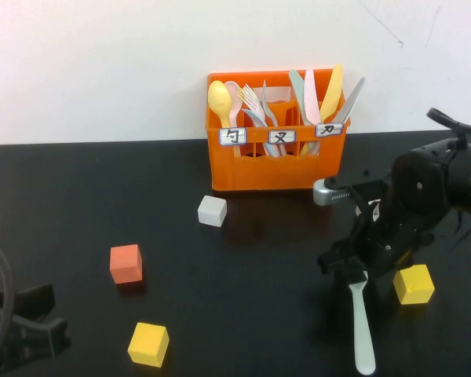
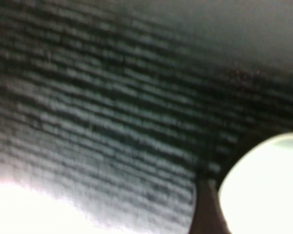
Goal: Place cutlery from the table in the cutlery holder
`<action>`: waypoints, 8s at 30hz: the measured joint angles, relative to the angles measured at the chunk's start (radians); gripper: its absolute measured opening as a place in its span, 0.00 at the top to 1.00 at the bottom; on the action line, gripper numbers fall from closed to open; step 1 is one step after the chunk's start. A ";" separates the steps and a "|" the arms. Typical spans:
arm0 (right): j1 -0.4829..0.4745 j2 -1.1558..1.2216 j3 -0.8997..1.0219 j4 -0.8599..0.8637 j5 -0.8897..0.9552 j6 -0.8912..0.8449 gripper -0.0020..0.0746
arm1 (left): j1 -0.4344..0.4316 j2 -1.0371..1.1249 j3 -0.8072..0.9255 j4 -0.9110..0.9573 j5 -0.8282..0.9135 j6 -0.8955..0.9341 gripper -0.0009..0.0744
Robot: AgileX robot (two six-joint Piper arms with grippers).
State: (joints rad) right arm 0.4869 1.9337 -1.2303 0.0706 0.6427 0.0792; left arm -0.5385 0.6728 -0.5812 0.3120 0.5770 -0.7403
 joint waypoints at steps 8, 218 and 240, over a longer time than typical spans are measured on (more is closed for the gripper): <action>0.013 0.000 -0.006 -0.017 0.065 -0.041 0.44 | 0.000 0.000 0.000 -0.004 -0.009 0.000 0.99; 0.259 -1.827 0.826 -0.421 0.091 -0.128 0.97 | 0.000 -0.679 0.350 0.374 -0.135 -0.197 0.99; 0.259 -1.827 0.829 -0.414 0.114 -0.128 0.98 | 0.000 -0.679 0.350 0.376 -0.135 -0.197 0.99</action>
State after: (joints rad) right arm 0.7458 0.1068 -0.4015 -0.3434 0.7565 -0.0488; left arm -0.5385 -0.0060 -0.2311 0.6884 0.4424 -0.9375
